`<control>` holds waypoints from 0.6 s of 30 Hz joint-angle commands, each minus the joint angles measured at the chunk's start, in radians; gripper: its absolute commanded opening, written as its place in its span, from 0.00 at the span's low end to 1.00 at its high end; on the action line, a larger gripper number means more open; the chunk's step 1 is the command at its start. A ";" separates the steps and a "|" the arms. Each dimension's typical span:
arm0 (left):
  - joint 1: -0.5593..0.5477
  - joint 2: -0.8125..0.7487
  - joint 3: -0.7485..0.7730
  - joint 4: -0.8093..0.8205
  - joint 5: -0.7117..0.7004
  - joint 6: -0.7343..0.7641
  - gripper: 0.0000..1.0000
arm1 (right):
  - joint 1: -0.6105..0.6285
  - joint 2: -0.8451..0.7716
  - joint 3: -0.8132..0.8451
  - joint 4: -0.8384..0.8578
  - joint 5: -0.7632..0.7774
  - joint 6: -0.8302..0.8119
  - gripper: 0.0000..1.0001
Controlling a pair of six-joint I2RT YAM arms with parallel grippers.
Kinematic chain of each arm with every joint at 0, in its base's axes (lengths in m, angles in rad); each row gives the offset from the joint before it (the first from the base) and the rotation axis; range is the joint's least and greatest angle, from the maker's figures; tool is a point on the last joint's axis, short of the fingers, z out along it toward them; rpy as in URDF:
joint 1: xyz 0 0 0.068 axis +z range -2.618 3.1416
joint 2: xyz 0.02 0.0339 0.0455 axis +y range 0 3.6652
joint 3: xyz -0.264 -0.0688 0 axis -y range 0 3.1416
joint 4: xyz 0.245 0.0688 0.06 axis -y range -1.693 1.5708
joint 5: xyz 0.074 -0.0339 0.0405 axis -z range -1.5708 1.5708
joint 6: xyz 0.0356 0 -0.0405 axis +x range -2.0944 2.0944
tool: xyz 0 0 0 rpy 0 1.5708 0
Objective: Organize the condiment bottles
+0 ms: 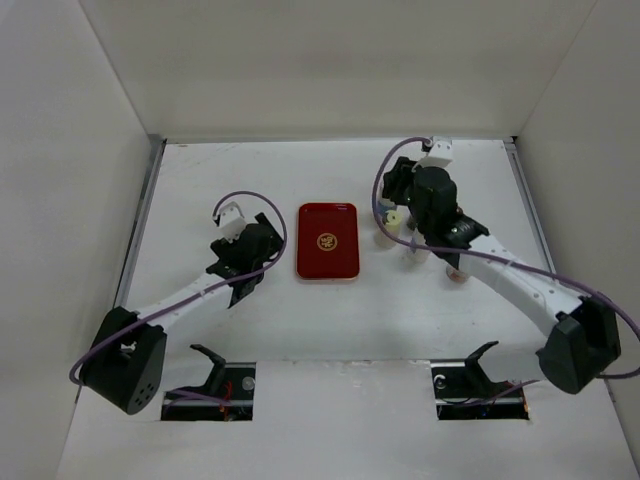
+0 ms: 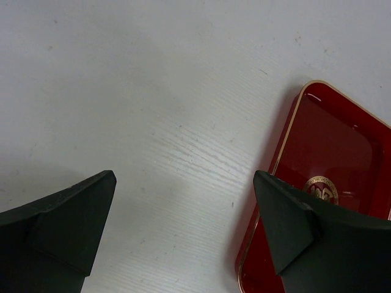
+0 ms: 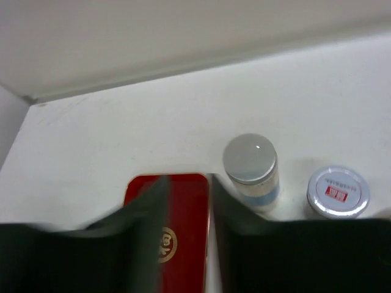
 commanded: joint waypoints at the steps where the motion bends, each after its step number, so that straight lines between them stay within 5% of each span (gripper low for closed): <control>1: -0.008 -0.044 -0.008 0.013 -0.026 -0.027 1.00 | -0.055 0.096 0.090 -0.113 0.003 -0.055 0.57; 3: -0.004 -0.020 -0.003 0.005 -0.020 -0.037 1.00 | -0.072 0.153 0.140 -0.173 0.000 -0.074 0.88; 5: 0.004 0.009 -0.002 -0.004 0.000 -0.047 1.00 | -0.083 0.204 0.178 -0.199 0.004 -0.097 0.97; 14: 0.027 0.055 -0.020 0.051 0.105 -0.062 1.00 | -0.134 0.451 0.341 -0.236 0.001 -0.117 1.00; 18: 0.041 0.046 -0.043 0.085 0.109 -0.062 1.00 | -0.143 0.521 0.397 -0.250 -0.002 -0.112 0.91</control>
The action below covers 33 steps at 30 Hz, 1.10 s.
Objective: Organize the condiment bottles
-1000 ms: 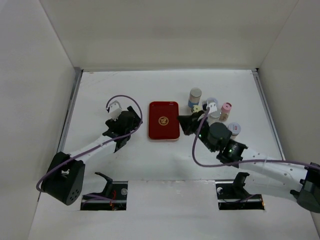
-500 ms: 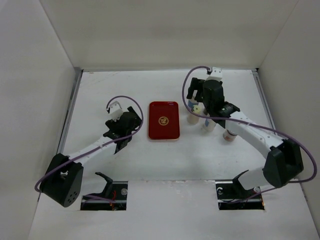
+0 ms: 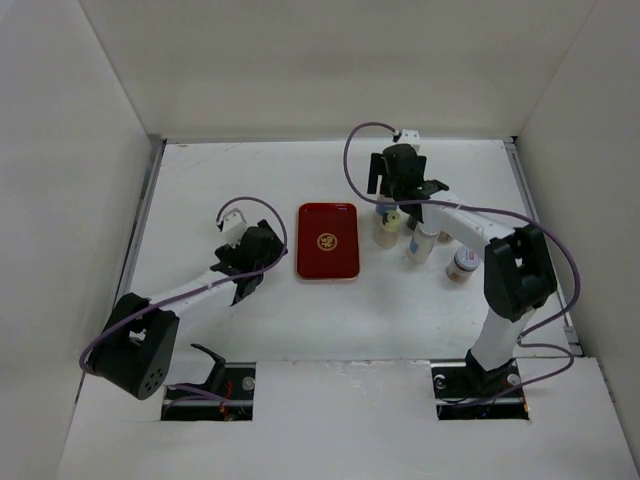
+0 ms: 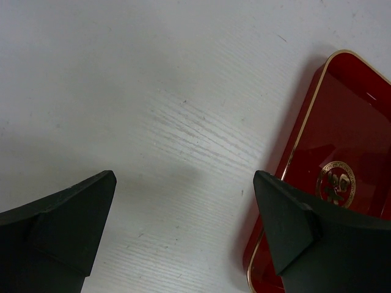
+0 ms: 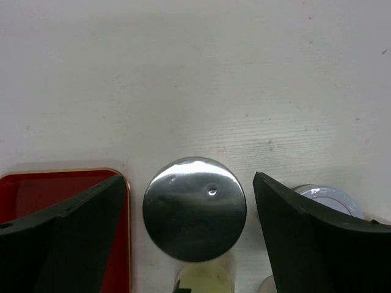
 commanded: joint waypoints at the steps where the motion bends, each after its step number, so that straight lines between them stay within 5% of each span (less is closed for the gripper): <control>1: 0.014 -0.027 -0.020 0.062 0.023 -0.011 1.00 | -0.010 0.040 0.090 -0.027 0.006 -0.011 0.88; 7: 0.031 -0.018 -0.028 0.077 0.046 -0.011 1.00 | 0.001 0.028 0.123 -0.014 0.056 -0.017 0.49; 9: 0.033 -0.018 -0.029 0.079 0.055 -0.011 1.00 | 0.024 -0.021 0.120 0.037 0.093 -0.037 0.44; 16: 0.045 -0.019 -0.041 0.096 0.080 -0.020 1.00 | 0.168 -0.099 0.133 0.141 0.101 -0.106 0.45; 23: 0.091 -0.033 -0.075 0.117 0.121 -0.047 1.00 | 0.299 0.054 0.220 0.189 0.023 -0.068 0.46; 33: 0.110 -0.047 -0.098 0.150 0.152 -0.056 1.00 | 0.314 0.243 0.334 0.235 -0.023 -0.047 0.50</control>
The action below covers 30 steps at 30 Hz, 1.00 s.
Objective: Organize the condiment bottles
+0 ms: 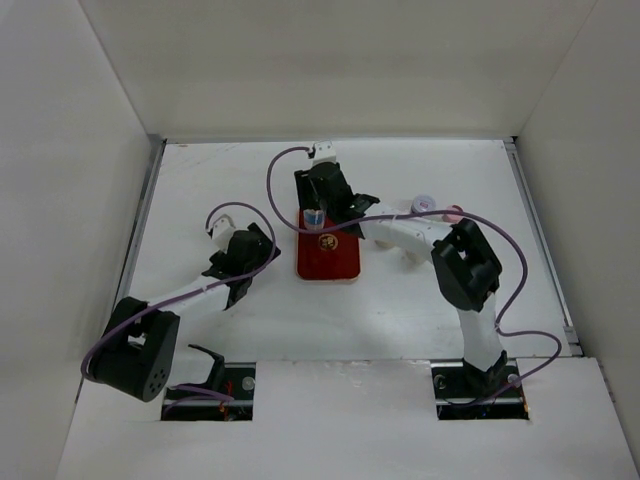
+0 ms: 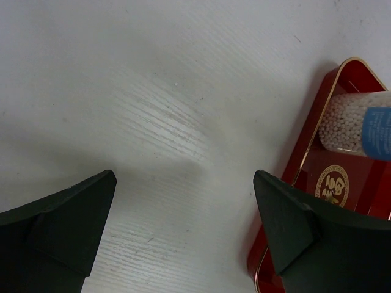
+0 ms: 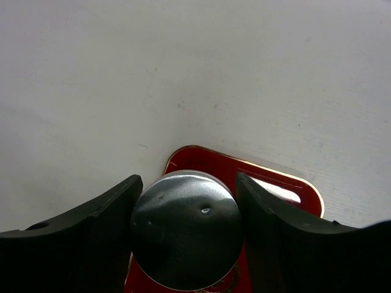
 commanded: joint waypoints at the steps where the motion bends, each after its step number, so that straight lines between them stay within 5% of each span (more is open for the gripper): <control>1: 0.007 -0.031 -0.010 0.050 0.014 -0.013 1.00 | -0.008 -0.005 0.076 0.109 0.003 0.015 0.53; 6: 0.007 -0.034 -0.011 0.050 0.018 -0.013 1.00 | 0.006 -0.023 0.051 0.115 0.010 0.014 0.83; 9: 0.010 -0.025 -0.008 0.050 0.018 -0.013 1.00 | 0.008 -0.112 0.007 0.120 0.011 0.009 0.91; 14: 0.008 -0.031 -0.011 0.051 0.018 -0.013 1.00 | -0.018 -0.321 -0.162 0.138 0.048 0.020 0.91; 19: 0.004 -0.023 -0.007 0.053 0.023 -0.013 1.00 | -0.076 -0.493 -0.404 0.118 0.111 0.046 0.80; 23: 0.002 -0.011 -0.005 0.062 0.027 -0.014 1.00 | -0.132 -0.539 -0.510 0.056 0.186 0.080 0.73; 30: 0.007 -0.022 -0.014 0.073 0.035 -0.014 1.00 | -0.167 -0.489 -0.524 -0.069 0.220 0.109 0.75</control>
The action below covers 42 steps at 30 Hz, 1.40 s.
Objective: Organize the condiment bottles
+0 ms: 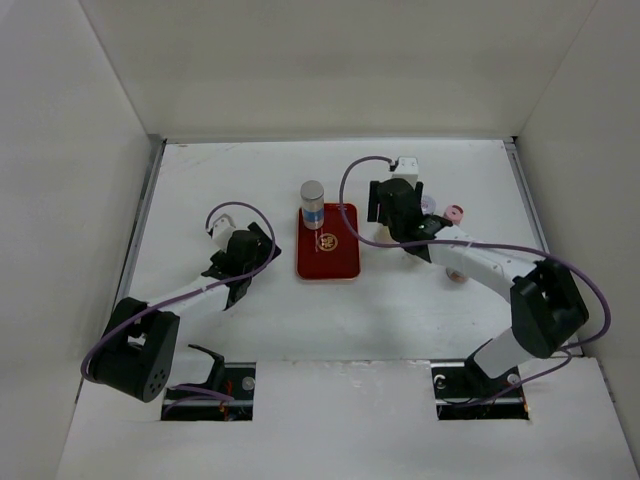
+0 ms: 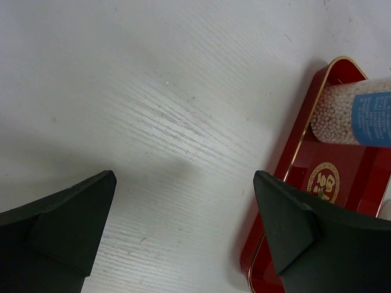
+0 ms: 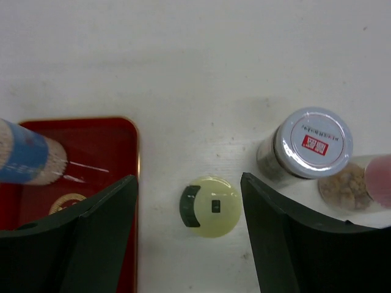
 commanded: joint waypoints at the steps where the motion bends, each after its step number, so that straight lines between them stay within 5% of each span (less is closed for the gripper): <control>1: 0.002 -0.012 -0.009 0.054 0.008 -0.008 1.00 | -0.005 0.022 0.022 -0.061 0.033 0.042 0.76; 10: 0.001 -0.011 -0.011 0.060 0.024 -0.011 1.00 | -0.025 0.104 0.053 -0.095 -0.001 0.074 0.73; 17: 0.005 -0.009 -0.015 0.068 0.030 -0.012 1.00 | -0.022 0.085 0.063 -0.042 0.021 0.074 0.44; 22: 0.004 0.003 -0.012 0.072 0.031 -0.015 1.00 | 0.045 0.016 0.078 0.067 0.033 0.019 0.44; 42: 0.022 -0.005 -0.022 0.072 0.037 -0.020 1.00 | 0.275 0.347 0.327 0.080 -0.133 0.074 0.49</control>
